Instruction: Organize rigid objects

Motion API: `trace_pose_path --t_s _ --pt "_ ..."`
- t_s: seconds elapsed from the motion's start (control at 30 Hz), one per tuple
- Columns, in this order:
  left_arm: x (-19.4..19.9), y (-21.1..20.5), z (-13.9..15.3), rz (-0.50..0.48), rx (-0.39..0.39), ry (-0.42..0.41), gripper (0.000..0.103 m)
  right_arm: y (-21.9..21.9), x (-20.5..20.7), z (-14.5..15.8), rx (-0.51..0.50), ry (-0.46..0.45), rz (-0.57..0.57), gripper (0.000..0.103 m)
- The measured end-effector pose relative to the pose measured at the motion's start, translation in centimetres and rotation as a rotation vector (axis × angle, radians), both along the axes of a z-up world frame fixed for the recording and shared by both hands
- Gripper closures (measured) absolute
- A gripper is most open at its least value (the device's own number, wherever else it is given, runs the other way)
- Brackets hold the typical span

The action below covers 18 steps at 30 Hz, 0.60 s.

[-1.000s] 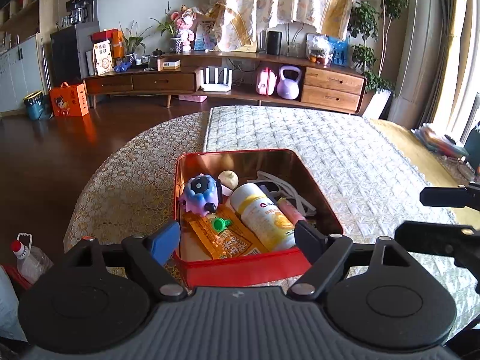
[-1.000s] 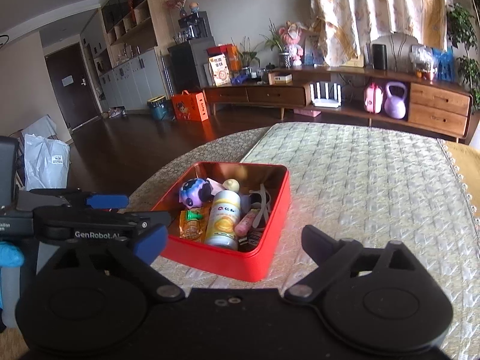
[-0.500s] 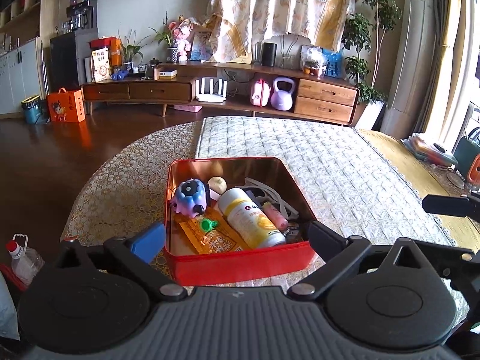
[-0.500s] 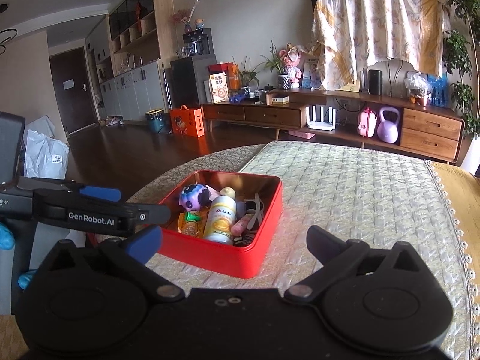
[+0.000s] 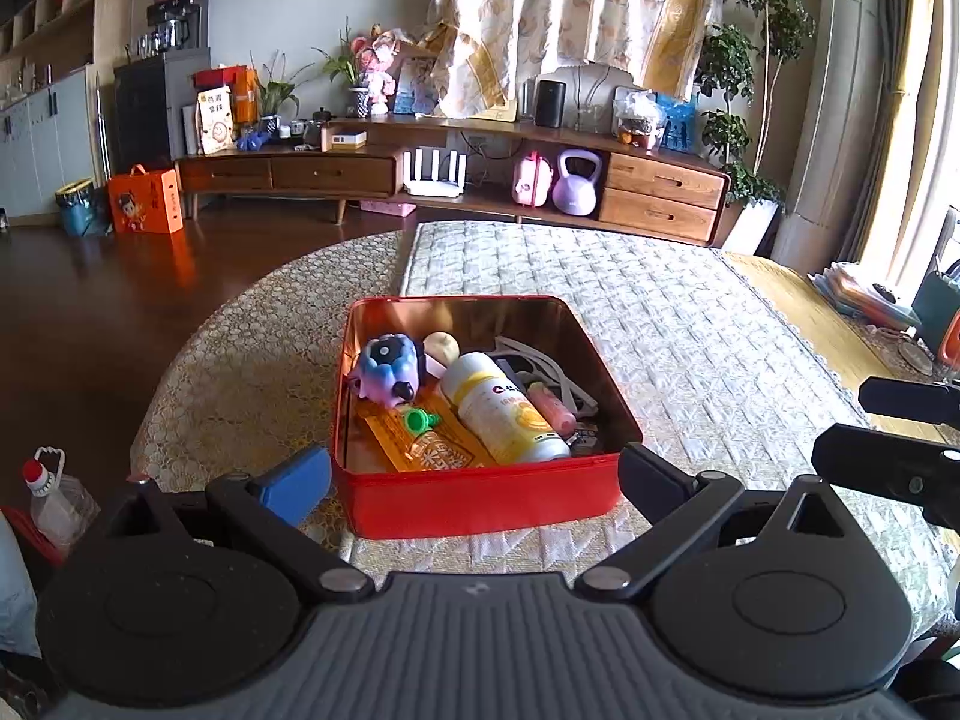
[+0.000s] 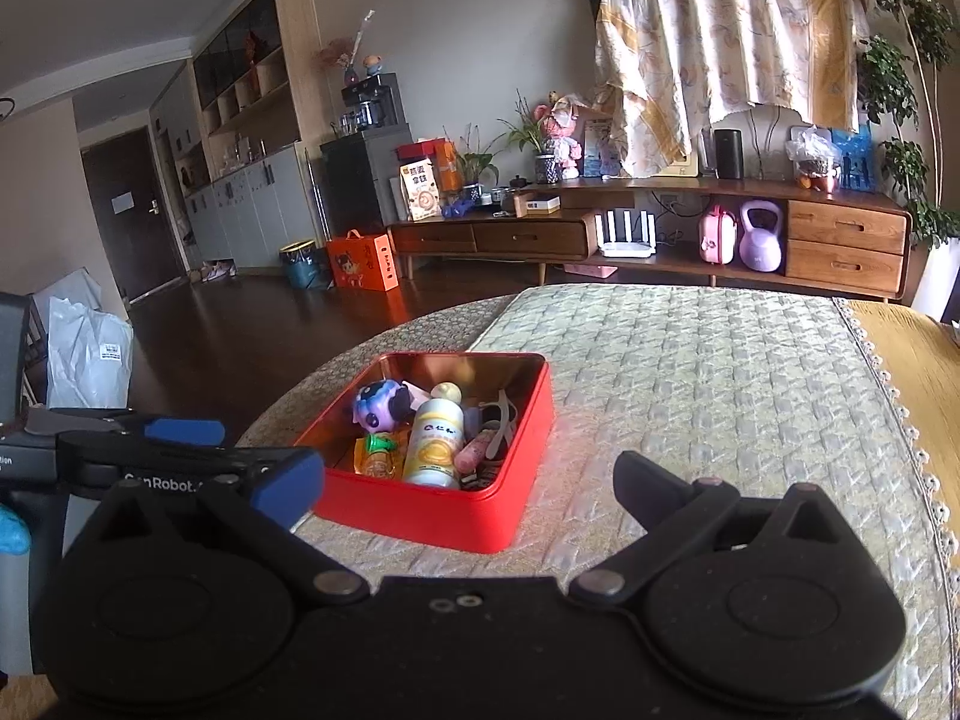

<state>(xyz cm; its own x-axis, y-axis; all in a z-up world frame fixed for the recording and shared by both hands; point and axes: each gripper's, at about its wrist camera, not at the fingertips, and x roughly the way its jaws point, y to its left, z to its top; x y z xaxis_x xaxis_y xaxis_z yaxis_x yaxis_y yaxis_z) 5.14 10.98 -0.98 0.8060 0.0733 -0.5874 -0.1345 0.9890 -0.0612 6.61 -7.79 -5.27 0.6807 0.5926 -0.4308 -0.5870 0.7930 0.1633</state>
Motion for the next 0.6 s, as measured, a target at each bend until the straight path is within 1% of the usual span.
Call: trace_pose_path --t_s 0.17,0.43,0.6 --pt "-0.19 -0.26 -0.06 -0.004 0.001 -0.002 0.0 0.2 -0.07 -0.26 -0.002 0.003 0.002 0.0" --pt "-0.41 -0.9 0.0 -0.007 0.025 -0.007 0.0 0.48 -0.34 -0.85 -0.008 0.005 0.008 0.0" --pt "-0.31 -1.04 0.08 -0.01 0.022 -0.005 0.0 0.52 -0.39 -0.94 -0.01 0.007 0.006 0.0"
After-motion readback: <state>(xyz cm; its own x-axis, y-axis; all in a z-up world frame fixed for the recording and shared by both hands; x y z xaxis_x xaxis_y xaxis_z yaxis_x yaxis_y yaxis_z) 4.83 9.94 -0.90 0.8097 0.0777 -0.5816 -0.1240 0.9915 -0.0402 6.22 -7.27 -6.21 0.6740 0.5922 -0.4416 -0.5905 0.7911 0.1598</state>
